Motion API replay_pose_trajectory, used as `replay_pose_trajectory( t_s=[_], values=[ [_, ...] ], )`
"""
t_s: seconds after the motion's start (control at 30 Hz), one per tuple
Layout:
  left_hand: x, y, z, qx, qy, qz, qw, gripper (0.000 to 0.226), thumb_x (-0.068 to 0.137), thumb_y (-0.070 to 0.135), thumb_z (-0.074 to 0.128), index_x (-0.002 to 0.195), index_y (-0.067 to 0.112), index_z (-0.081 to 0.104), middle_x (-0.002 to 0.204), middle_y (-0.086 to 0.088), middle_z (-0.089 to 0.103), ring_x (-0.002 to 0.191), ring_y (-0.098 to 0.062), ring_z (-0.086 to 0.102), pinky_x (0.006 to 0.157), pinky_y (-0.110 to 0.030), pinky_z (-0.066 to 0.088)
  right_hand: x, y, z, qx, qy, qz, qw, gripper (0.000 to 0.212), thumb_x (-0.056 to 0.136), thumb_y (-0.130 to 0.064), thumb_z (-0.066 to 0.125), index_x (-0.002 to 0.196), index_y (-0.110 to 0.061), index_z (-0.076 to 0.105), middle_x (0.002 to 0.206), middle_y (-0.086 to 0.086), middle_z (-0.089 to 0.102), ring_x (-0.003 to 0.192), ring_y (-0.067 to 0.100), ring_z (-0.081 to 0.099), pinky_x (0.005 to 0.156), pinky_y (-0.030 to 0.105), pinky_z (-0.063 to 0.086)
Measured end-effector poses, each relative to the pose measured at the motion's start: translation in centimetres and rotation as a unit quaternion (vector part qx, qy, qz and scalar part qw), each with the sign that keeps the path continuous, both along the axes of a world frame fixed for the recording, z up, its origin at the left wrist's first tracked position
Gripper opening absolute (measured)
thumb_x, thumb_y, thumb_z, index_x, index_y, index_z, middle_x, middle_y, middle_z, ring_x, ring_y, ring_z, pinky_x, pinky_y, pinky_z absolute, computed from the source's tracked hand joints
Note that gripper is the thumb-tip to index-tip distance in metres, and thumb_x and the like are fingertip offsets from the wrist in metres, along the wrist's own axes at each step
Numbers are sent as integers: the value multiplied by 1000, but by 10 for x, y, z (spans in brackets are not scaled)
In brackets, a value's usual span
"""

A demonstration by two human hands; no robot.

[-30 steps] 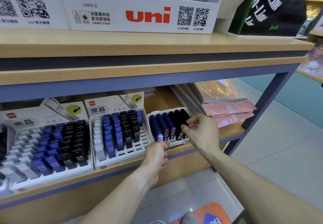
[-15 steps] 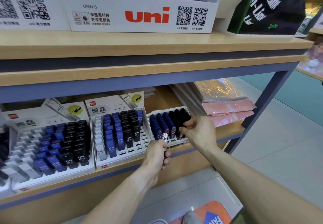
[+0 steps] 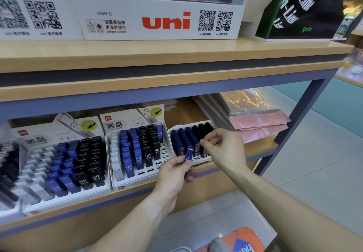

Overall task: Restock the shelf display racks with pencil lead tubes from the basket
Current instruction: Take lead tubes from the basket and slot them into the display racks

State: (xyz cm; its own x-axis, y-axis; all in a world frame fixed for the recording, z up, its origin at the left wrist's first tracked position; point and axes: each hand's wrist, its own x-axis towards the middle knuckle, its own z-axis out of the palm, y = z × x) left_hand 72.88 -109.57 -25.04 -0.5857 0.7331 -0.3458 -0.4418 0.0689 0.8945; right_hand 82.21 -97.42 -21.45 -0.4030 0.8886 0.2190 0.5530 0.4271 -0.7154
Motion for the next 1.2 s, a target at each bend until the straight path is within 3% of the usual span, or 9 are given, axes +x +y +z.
replay_pose_trajectory(
  t_s=[0.13, 0.3, 0.47, 0.67, 0.9, 1.0, 1.1, 1.2],
  values=[
    [-1, -4, 1, 11, 16, -13, 1000, 19, 91, 5, 74, 108, 11, 71, 87, -9, 78, 77, -19, 71, 72, -30, 58, 2, -20, 10, -185, 80, 79, 976, 23, 76, -31, 89, 92, -22, 75, 79, -1, 75, 68, 11, 73, 67, 33, 63],
    [1, -5, 3, 18, 13, -20, 1000, 21, 88, 5, 77, 108, 11, 76, 93, -12, 78, 79, -19, 70, 80, -35, 59, 3, -16, 14, -221, 87, 64, 969, 18, 75, -16, 88, 89, -16, 76, 77, 2, 76, 67, 16, 74, 74, 37, 64],
    [0, -4, 7, 36, -38, -47, 998, 18, 92, 11, 72, 110, 12, 77, 103, -13, 78, 89, -24, 72, 90, -38, 60, 6, -9, 18, -266, 136, 91, 950, 17, 82, -4, 75, 94, -15, 79, 86, 7, 78, 86, 25, 76, 84, 35, 63],
    [-2, -7, 4, 21, -6, -38, 999, 26, 79, 4, 84, 104, 12, 79, 97, -10, 79, 87, -19, 73, 76, -29, 54, 12, -5, 24, -344, 151, 161, 913, 23, 93, 4, 59, 106, -3, 76, 97, 14, 78, 92, 27, 77, 89, 35, 60],
    [-3, -7, 1, 7, 9, -38, 999, 25, 79, 2, 83, 101, 15, 81, 96, -8, 79, 89, -19, 73, 78, -29, 55, 15, -2, 23, -338, 133, 166, 917, 19, 95, 1, 61, 103, -5, 77, 100, 15, 77, 93, 25, 76, 87, 33, 61],
    [-3, -6, 2, -3, 35, -16, 999, 23, 80, 1, 83, 99, 14, 80, 94, -7, 79, 89, -19, 74, 80, -32, 60, 13, -3, 16, -181, 80, 85, 976, 1, 87, -24, 78, 87, -23, 78, 83, 1, 77, 81, 17, 75, 80, 35, 62],
    [-1, -5, 4, -17, 79, 4, 997, 23, 78, 4, 85, 96, 16, 79, 88, -1, 79, 87, -14, 74, 76, -23, 59, 11, -8, 13, -135, 58, 58, 987, 23, 71, -42, 89, 79, -25, 75, 71, -4, 74, 71, 14, 73, 74, 40, 63],
    [2, -4, 5, -17, 91, 15, 996, 21, 77, 3, 86, 90, 18, 77, 78, 6, 77, 73, -1, 71, 63, -11, 51, 6, -13, 12, -124, 38, 60, 990, 26, 67, -39, 92, 78, -26, 73, 70, -5, 74, 69, 13, 73, 74, 42, 62]
  ],
)
